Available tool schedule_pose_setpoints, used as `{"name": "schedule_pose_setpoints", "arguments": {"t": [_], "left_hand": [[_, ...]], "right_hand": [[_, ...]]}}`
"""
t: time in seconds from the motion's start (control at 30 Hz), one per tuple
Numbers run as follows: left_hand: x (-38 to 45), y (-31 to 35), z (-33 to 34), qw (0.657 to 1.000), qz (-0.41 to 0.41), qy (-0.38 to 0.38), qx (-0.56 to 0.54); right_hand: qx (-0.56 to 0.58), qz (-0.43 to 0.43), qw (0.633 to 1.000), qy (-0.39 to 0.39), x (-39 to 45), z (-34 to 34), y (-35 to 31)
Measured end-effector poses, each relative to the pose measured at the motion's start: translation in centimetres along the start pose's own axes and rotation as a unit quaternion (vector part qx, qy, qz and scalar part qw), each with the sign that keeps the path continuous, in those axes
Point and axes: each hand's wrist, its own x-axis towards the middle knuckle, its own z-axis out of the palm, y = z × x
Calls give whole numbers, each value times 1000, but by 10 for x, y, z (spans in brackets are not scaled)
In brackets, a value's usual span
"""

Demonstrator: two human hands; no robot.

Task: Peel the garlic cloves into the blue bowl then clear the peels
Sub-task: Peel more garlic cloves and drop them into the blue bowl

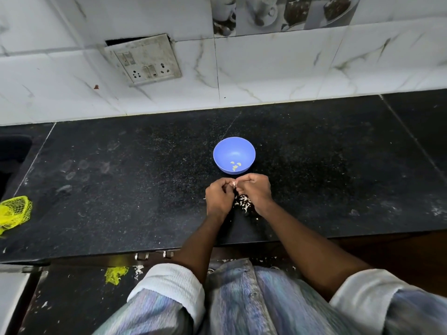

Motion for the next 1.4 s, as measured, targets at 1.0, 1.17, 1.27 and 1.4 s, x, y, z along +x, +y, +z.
{"name": "schedule_pose_setpoints", "arguments": {"t": [1.0, 1.17, 1.27, 1.4], "left_hand": [[-19, 24, 39, 998, 19, 39, -46], [-27, 24, 42, 996, 7, 81, -35], [-31, 20, 41, 997, 4, 73, -12], [-25, 8, 30, 999, 20, 43, 7]], "right_hand": [[85, 70, 991, -76, 4, -52, 5], [119, 95, 987, -49, 1, -52, 12], [113, 88, 988, -53, 2, -50, 15], [128, 103, 981, -106, 1, -43, 11]]}}
